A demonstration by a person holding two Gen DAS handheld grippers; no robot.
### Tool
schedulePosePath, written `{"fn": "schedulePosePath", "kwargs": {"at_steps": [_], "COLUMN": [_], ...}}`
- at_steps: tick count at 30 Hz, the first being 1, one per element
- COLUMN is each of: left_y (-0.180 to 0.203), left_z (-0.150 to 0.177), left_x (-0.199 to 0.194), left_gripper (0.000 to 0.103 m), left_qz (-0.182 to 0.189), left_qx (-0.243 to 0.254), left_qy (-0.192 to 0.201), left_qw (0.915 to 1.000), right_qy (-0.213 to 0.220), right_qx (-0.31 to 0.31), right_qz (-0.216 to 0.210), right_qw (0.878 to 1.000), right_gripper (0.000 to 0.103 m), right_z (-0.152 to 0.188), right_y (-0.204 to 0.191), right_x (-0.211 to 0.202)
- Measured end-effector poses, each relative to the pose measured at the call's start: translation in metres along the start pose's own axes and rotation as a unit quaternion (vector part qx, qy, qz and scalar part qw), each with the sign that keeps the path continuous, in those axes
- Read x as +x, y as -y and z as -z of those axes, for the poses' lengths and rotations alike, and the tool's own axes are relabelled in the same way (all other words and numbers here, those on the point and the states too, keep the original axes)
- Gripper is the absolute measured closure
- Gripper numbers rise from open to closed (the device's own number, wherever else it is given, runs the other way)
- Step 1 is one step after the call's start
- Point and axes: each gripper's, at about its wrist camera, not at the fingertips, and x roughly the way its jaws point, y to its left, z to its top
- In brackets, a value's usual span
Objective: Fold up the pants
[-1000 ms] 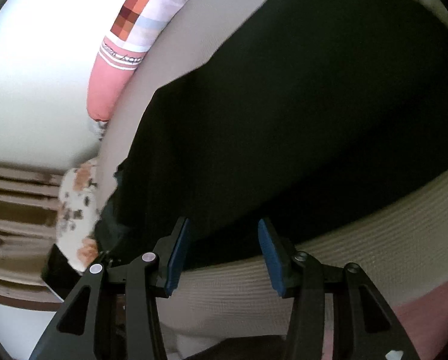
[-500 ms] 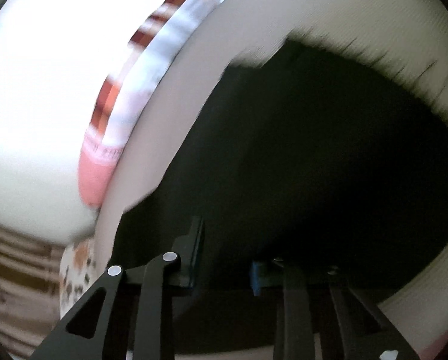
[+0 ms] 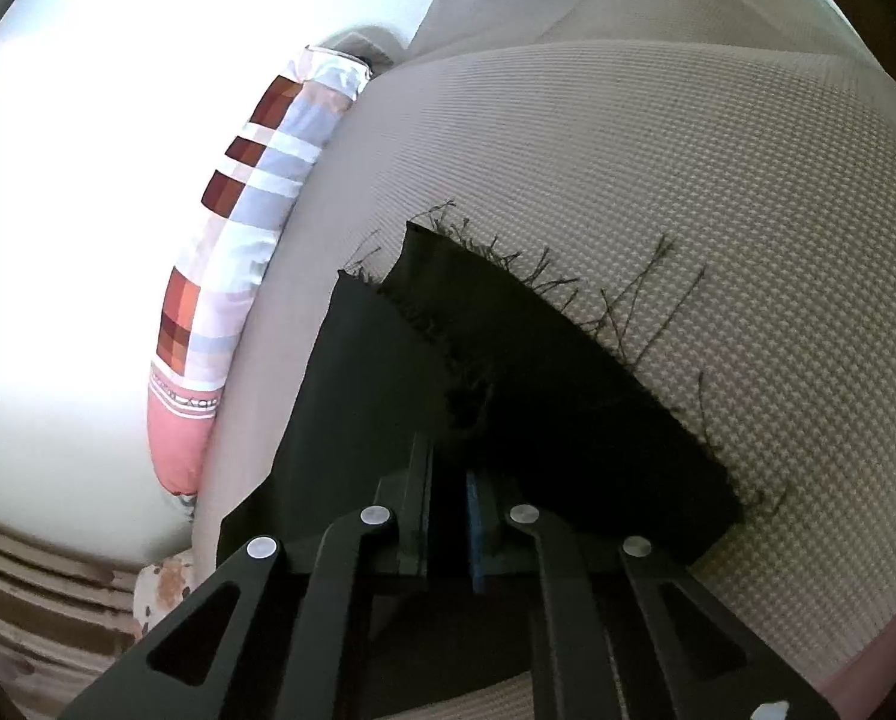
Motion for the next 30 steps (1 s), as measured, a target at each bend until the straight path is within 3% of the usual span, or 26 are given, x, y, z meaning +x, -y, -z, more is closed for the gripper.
{"fn": "schedulePosePath", "kwargs": {"at_steps": [3, 7, 11, 17, 30], "left_y": [0.003, 0.007, 0.014, 0.024, 0.026], "left_z": [0.001, 0.0, 0.0, 0.008, 0.016], "left_x": [0.002, 0.002, 0.004, 0.012, 0.008], "left_gripper": [0.093, 0.093, 0.093, 0.093, 0.091], "left_qz": [-0.007, -0.016, -0.012, -0.014, 0.003], "left_qx": [0.007, 0.024, 0.048, 0.086, 0.113], "left_qy": [-0.003, -0.004, 0.001, -0.004, 0.0], "left_qw": [0.9999, 0.9996, 0.9988, 0.9962, 0.9935], "right_qy": [0.003, 0.055, 0.093, 0.066, 0.071], "right_qx": [-0.014, -0.081, -0.107, -0.082, -0.088], "right_qz": [-0.001, 0.033, 0.07, 0.127, 0.141], "right_qw": [1.0, 0.995, 0.987, 0.986, 0.984], "right_gripper": [0.099, 0.1, 0.1, 0.1, 0.101], "right_z": [-0.003, 0.001, 0.012, 0.029, 0.031], "right_y": [-0.006, -0.03, -0.028, 0.017, 0.018], "right_x": [0.001, -0.027, -0.058, -0.04, -0.033]}}
